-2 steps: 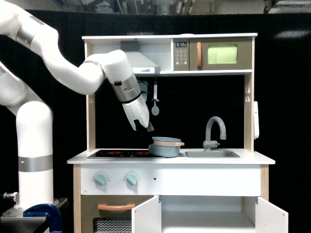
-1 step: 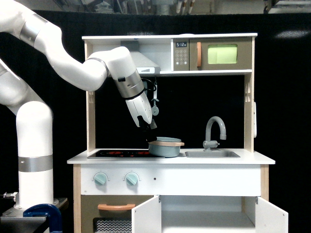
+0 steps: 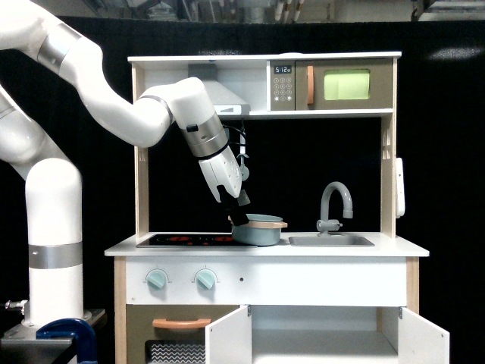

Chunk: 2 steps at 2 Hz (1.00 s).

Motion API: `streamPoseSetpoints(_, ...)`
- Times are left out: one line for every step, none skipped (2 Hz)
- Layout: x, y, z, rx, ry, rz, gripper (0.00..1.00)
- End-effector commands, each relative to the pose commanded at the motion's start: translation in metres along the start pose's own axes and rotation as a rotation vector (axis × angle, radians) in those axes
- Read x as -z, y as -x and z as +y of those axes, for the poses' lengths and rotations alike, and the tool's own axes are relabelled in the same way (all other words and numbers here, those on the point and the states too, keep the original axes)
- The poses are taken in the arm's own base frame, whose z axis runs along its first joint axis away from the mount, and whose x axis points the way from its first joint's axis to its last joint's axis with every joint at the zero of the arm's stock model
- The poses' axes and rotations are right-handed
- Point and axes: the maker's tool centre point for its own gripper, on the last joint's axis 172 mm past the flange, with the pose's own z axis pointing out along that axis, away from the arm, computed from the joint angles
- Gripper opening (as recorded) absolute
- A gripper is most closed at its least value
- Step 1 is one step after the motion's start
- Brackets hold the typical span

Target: Put the bowl inside the kitchen cabinet

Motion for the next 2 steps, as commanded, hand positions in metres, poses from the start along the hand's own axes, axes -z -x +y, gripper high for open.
streamPoseSetpoints(-0.031,0.002,-0.024,0.0,0.0,0.0,1.0)
streamPoseSetpoints(-0.057,0.004,-0.039,0.0,0.0,0.0,1.0)
